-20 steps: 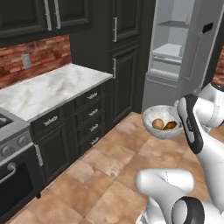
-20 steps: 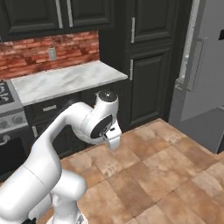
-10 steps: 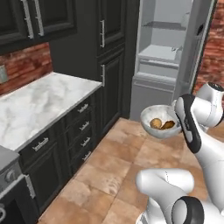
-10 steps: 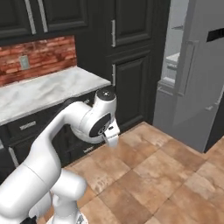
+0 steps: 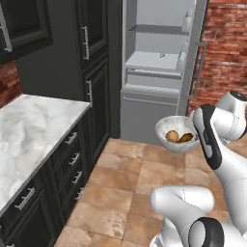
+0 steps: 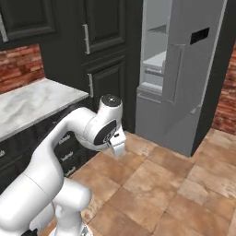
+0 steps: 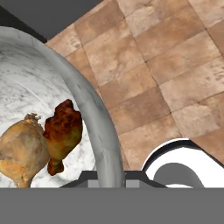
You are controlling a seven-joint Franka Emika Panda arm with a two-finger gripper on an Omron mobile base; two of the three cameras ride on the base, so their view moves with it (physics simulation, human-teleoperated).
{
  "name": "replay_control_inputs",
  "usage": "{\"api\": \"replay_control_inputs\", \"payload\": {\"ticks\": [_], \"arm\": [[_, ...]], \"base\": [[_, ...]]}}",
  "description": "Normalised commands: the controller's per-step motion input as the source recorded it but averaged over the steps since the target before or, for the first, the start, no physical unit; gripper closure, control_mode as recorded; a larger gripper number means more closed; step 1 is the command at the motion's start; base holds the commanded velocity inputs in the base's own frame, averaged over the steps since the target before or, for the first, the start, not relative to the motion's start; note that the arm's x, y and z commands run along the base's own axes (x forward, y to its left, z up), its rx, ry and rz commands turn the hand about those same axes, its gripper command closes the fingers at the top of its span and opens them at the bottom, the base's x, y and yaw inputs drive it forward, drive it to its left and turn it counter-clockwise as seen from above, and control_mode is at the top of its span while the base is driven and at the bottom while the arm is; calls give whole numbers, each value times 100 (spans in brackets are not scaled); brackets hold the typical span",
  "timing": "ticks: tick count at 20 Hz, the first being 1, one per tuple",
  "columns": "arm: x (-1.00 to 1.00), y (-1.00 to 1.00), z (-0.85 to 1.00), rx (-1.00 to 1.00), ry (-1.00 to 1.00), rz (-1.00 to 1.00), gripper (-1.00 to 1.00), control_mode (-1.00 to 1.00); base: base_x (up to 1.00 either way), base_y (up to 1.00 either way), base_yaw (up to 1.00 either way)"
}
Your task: Pick the chicken drumstick and onion from their plates and place them in the bowl. Then put the bowl in the fridge.
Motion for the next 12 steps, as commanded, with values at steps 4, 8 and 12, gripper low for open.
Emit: {"api": "replay_control_inputs", "payload": {"ticks": [4,8,12], "arm": [[0,0,0,0,0,0,100,100],[0,0,0,0,0,0,100,100],[0,0,0,0,0,0,100,100]], "base": [[74,25,-35],[75,28,-34],[79,41,-26]]}}
